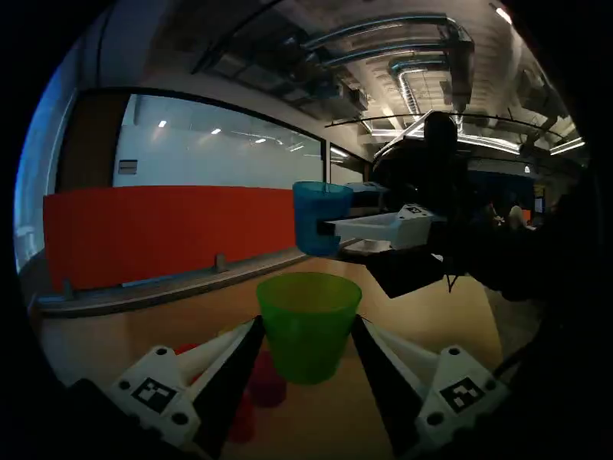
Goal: Pour water
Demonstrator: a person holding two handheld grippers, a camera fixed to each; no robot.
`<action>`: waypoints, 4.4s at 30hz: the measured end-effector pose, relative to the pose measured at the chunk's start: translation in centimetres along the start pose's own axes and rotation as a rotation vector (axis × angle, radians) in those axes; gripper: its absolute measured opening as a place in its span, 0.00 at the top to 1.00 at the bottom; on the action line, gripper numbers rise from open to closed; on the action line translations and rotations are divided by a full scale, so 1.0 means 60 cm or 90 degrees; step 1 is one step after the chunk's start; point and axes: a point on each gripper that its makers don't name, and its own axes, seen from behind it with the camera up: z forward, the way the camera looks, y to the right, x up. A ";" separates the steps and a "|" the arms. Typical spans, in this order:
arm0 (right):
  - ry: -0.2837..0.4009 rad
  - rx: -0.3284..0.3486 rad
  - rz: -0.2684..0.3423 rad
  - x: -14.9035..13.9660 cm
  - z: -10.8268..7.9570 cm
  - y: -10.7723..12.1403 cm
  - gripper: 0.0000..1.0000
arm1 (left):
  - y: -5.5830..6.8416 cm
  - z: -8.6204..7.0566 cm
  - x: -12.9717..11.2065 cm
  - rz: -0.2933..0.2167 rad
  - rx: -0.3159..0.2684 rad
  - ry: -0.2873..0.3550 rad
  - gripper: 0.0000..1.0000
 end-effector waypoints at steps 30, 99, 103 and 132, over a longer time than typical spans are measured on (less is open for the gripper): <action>0.004 -0.001 -0.198 0.038 0.014 -0.015 0.14 | 0.025 0.010 -0.004 0.017 -0.028 0.001 0.18; -0.006 -0.054 -0.553 0.088 0.035 -0.017 0.14 | 0.033 0.021 -0.003 0.015 -0.044 0.004 0.18; -0.010 -0.055 -0.567 0.087 0.034 -0.015 0.14 | 0.035 0.021 -0.003 0.018 -0.045 0.002 0.18; -0.012 -0.060 -0.637 0.098 0.031 -0.011 0.14 | 0.041 0.022 0.000 0.021 -0.051 0.007 0.18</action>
